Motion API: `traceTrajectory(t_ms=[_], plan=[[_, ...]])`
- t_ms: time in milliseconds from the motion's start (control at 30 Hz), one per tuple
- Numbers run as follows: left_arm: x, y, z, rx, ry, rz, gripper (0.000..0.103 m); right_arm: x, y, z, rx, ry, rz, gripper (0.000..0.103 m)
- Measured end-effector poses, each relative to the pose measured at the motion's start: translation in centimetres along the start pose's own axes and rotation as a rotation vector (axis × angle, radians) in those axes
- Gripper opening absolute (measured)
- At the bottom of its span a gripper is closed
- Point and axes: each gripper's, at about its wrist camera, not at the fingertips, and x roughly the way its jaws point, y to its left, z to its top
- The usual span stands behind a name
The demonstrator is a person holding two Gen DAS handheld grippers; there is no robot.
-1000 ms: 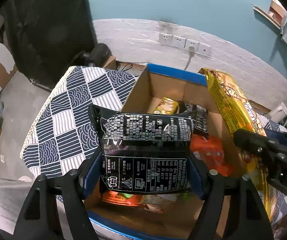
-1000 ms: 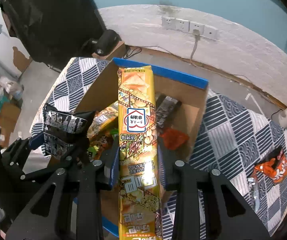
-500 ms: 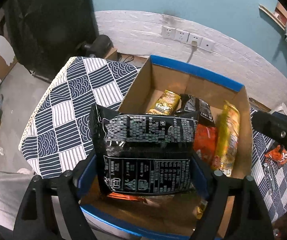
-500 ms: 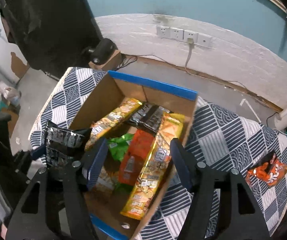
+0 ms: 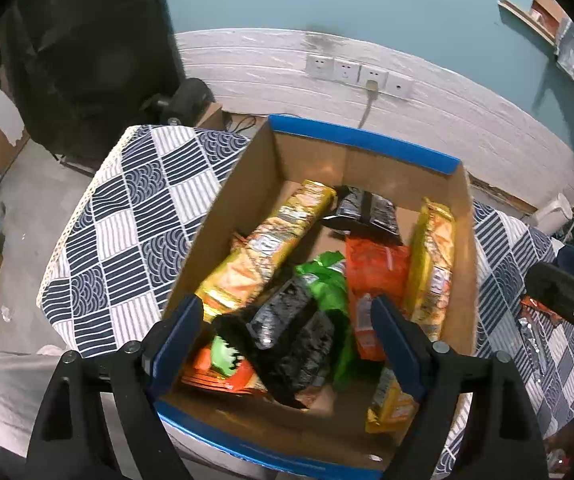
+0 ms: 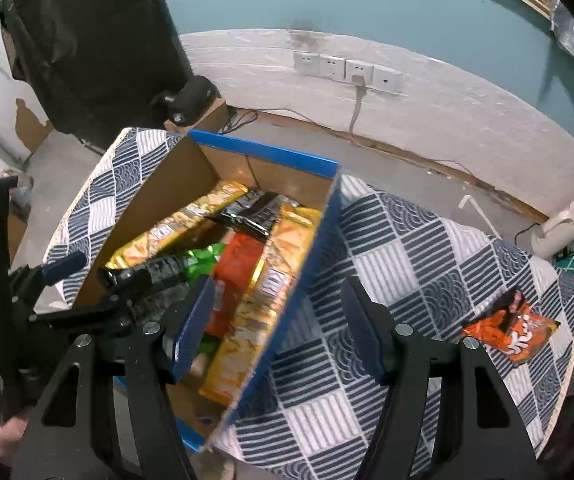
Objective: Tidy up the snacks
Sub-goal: 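Open both tools to drop the black pack and yellow cracker bag into the box, then move both tools back over the orange chip bag and silver bar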
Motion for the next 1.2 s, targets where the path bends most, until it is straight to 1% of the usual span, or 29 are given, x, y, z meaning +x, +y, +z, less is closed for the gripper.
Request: traceTrajectory(t_ms=[67,300,433,533,600,633,800,967,1033,1200], plan=[[-0.1,-0.9,0.0,0.008,0.005,-0.006,0.087,-0.3,-0.8,-0.5,-0.002,-0.003,-0.011,0.071],[-1.0,-4.9,-0.5,0.079,-0.003,-0.021,0.087,-1.7,-4.7,-2.3,0.047,-0.009,-0.034,0.071],[-1.4,-7.6,-1.0,0.137,-0.014,-0.016,0.087,-2.4,-7.0,-3.3,0.087,-0.015,-0.054,0.071],[-1.4,-9.1,-1.3,0.16,-0.009,-0.017,0.087,-3.0,-8.6,-4.2,0.104,-0.027,-0.075,0.071],[-1.5,-10.1,-1.5,0.175,-0.008,-0.018,0.087,-3.4,-9.6,-4.7,0.111,-0.037,-0.097,0.073],[-1.6,-10.5,-1.5,0.183,-0.009,-0.017,0.087,-3.6,-10.0,-4.9,0.111,-0.044,-0.108,0.076],[-1.9,-13.1,-2.1,0.229,-0.018,-0.014,0.087,-4.7,-11.8,-6.0,0.082,-0.088,-0.199,0.076],[-1.6,-15.9,-2.6,0.274,-0.015,-0.009,0.087,-4.9,-14.7,-7.1,0.142,-0.075,-0.176,0.077],[-1.3,-17.3,-2.8,0.295,-0.012,0.001,0.087,-4.9,-15.7,-7.6,0.147,-0.075,-0.193,0.077],[-0.9,-19.8,-2.9,0.321,-0.008,-0.006,0.087,-4.3,-17.8,-8.5,0.112,-0.06,-0.241,0.077]])
